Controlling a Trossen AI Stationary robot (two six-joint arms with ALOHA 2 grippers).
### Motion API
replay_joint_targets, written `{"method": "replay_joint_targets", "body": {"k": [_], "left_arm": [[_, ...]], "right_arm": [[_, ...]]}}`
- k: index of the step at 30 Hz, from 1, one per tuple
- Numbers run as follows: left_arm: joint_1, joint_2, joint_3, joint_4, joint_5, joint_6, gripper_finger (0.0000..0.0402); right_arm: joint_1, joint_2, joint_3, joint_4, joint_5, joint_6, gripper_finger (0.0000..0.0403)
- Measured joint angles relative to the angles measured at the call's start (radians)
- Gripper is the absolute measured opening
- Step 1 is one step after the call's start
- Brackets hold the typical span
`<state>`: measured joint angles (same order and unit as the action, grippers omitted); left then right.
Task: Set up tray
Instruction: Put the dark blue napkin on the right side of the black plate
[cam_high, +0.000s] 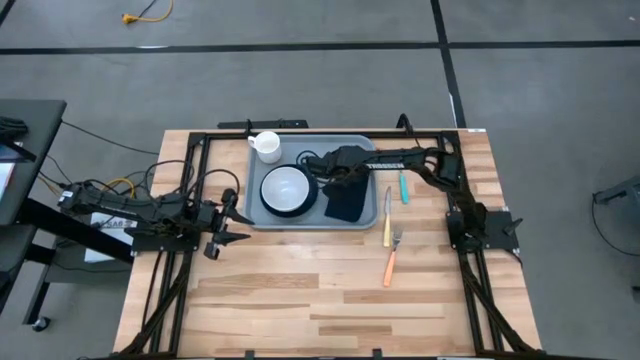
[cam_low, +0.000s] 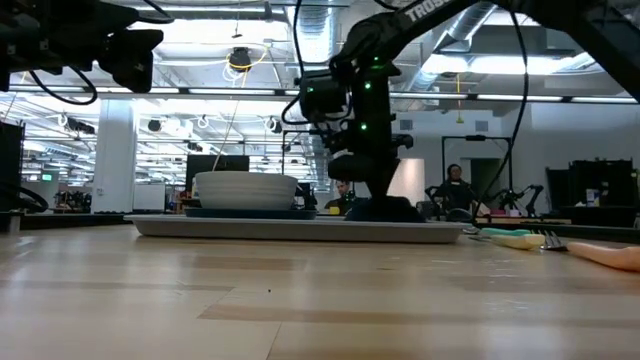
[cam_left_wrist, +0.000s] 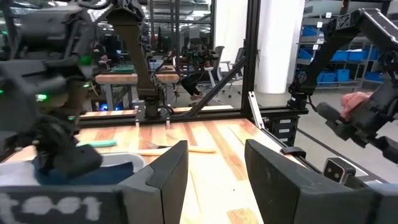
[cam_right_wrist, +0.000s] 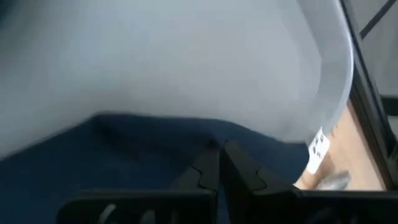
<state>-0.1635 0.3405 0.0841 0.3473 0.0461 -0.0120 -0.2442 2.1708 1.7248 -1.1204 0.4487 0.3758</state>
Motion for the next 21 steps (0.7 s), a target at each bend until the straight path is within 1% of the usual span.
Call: {"method": "replay_joint_targets", "body": {"k": [7,10,15,18,21], "left_arm": [[0.000,0.000,0.000,-0.030,0.001,-0.008,0.0148],[0.000,0.000,-0.005,-0.026,0.001,-0.009,0.0148],[0.000,0.000,-0.007,-0.027,-0.002,-0.009,0.0148],[0.000,0.000,-0.007,-0.027,-0.001,-0.009,0.0148],[0.000,0.000,-0.007,-0.027,0.000,-0.009,0.0148]], "right_arm": [[-0.004,0.047,0.076,0.028,0.048,-0.088,0.0000],[-0.007,0.045,0.085,0.074,0.048,-0.114,0.0000],[-0.014,0.044,0.084,0.068,0.041,-0.123,0.0001],[-0.021,0.044,0.083,0.058,0.024,-0.125,0.0011],[-0.021,0.044,0.083,0.058,0.022,-0.125,0.0031]]}}
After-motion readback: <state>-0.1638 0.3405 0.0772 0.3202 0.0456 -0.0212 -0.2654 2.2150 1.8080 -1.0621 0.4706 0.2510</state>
